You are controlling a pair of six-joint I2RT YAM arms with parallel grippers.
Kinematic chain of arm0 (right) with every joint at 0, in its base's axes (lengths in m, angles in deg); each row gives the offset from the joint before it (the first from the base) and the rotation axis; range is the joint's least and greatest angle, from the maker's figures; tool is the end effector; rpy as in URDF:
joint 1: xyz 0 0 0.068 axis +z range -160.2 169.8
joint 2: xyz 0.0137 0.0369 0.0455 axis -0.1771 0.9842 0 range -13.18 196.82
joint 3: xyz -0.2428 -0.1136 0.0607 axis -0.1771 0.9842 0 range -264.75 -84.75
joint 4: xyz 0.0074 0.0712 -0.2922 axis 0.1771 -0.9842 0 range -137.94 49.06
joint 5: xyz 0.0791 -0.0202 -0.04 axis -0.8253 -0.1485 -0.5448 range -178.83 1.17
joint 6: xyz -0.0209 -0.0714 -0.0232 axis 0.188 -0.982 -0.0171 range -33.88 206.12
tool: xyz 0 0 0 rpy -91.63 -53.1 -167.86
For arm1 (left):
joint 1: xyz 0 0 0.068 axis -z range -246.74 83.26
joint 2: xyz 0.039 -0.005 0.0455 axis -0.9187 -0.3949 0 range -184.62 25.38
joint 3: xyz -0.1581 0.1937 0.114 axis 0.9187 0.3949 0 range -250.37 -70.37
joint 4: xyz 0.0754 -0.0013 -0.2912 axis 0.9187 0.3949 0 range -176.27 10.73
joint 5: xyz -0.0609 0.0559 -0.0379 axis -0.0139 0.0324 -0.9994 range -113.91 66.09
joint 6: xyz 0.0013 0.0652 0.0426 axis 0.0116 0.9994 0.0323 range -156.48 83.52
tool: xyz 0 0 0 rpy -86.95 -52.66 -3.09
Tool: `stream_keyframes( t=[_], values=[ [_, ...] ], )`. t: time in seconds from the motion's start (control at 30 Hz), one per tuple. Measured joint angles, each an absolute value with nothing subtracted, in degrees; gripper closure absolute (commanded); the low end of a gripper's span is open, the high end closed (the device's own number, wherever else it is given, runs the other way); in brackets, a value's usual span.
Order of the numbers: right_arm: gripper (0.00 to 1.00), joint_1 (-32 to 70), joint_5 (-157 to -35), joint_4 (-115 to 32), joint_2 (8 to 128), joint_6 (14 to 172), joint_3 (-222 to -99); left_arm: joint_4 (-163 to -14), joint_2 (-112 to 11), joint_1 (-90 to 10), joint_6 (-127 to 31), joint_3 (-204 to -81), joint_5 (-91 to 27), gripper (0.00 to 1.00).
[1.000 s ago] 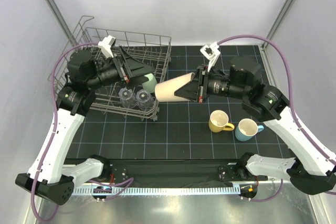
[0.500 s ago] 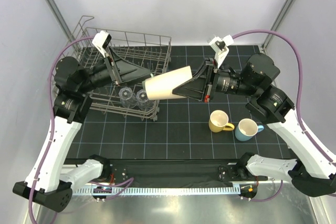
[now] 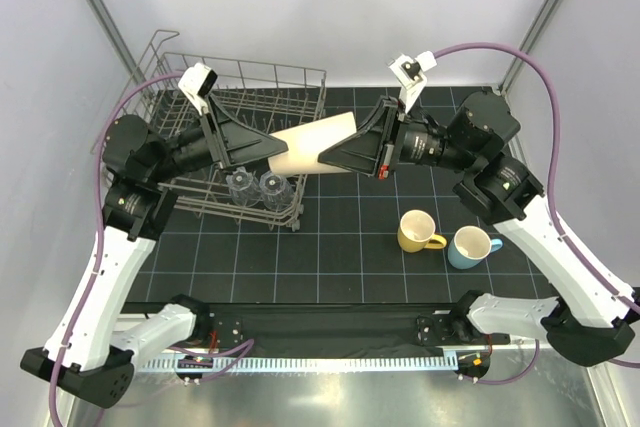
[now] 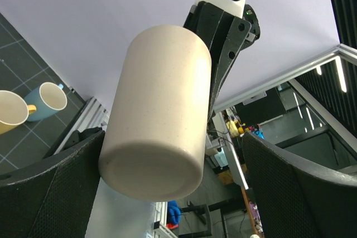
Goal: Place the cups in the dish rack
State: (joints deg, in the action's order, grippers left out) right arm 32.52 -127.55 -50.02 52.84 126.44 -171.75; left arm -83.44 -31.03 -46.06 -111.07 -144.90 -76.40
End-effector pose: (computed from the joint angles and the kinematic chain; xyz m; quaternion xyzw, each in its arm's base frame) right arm 0.1784 0.2214 0.5413 -0.2699 0.5888 0.6420 0.4102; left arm 0.2031 -0.1331 0.5115 0.0666 0.6444 -0.7076 0.2822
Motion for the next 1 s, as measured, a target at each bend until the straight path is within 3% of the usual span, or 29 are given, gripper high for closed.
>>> stream_keyframes(
  t=[0.13,0.33,0.43,0.5,0.53,0.57,0.6,0.63,0.67,0.7,0.8,0.9,1.0],
  values=[
    [0.96,32.52,-127.35,-49.52,53.36,126.96,-171.75,-83.46,-31.03,-45.40,-111.09,-144.81,-76.00,0.02],
    [0.96,32.52,-127.25,-49.08,53.82,127.22,-171.77,-83.40,-31.03,-45.38,-111.09,-144.20,-75.59,0.20],
    [0.96,32.52,-127.20,-48.86,53.93,127.42,-171.95,-83.05,-31.07,-45.40,-110.98,-143.96,-75.11,0.35],
    [0.96,32.52,-127.09,-48.80,53.96,127.51,-172.08,-83.09,-31.13,-45.38,-111.20,-143.93,-75.00,0.52],
    [0.96,32.52,-127.09,-48.86,53.96,127.62,-172.10,-83.27,-31.13,-45.38,-111.13,-143.93,-74.89,0.61],
    [0.96,32.45,-127.07,-48.86,54.00,127.62,-172.17,-83.44,-31.11,-45.40,-111.07,-143.93,-74.71,0.82],
    [0.95,32.43,-127.03,-49.08,54.09,127.49,-172.34,-83.46,-31.13,-45.38,-111.09,-143.91,-74.67,0.92],
    [0.92,32.43,-126.92,-49.45,54.20,127.38,-172.56,-83.46,-31.13,-45.38,-111.07,-143.91,-74.63,0.99],
    [0.85,32.43,-126.87,-49.84,54.35,127.16,-172.87,-83.46,-31.13,-45.40,-111.07,-143.91,-74.52,1.00],
    [0.66,32.43,-126.66,-50.41,54.52,126.94,-173.28,-83.46,-31.13,-45.40,-111.09,-143.91,-74.43,1.00],
    [0.38,32.41,-125.04,-53.30,55.35,125.63,-174.94,-83.29,-31.16,-45.36,-110.74,-143.91,-74.39,1.00],
    [0.26,31.97,-122.96,-57.36,56.47,123.53,-176.17,-80.54,-31.57,-45.12,-108.40,-144.50,-73.88,1.00],
    [0.22,31.10,-120.58,-62.11,56.99,121.69,-176.49,-72.93,-33.10,-45.14,-103.70,-147.43,-71.22,1.00]
  ],
)
